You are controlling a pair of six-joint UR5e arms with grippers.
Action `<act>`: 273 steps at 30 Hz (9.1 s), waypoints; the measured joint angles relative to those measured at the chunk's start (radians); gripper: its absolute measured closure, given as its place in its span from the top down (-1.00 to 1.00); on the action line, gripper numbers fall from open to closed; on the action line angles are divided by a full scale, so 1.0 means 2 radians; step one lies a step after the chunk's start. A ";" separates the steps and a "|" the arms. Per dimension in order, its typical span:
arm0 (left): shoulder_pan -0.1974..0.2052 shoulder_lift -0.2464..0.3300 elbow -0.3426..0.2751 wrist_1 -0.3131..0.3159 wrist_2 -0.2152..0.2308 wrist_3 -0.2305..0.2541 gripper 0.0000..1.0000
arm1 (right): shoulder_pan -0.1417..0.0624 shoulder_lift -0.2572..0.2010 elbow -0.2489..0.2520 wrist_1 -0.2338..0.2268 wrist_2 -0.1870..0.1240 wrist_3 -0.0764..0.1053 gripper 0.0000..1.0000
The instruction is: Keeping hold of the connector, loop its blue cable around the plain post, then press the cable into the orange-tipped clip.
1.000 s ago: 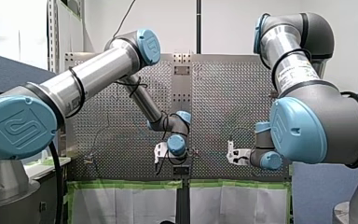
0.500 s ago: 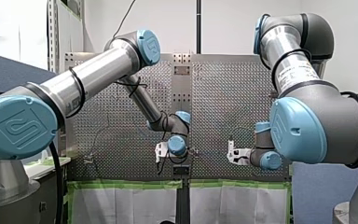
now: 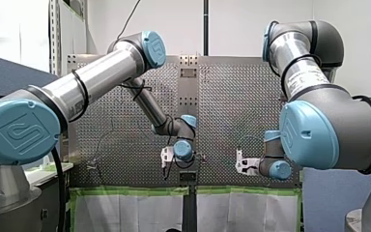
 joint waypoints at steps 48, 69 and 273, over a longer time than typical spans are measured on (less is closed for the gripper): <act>0.023 -0.014 0.035 0.011 0.052 -0.070 -1.00 | -0.018 0.010 -0.044 0.004 -0.001 0.014 -1.00; 0.035 -0.040 0.058 -0.004 0.060 -0.074 -1.00 | -0.025 0.011 -0.077 0.022 -0.004 0.018 -1.00; -0.041 0.221 -0.222 0.122 -0.019 0.000 1.00 | -0.019 0.017 -0.097 0.073 -0.004 0.012 -0.73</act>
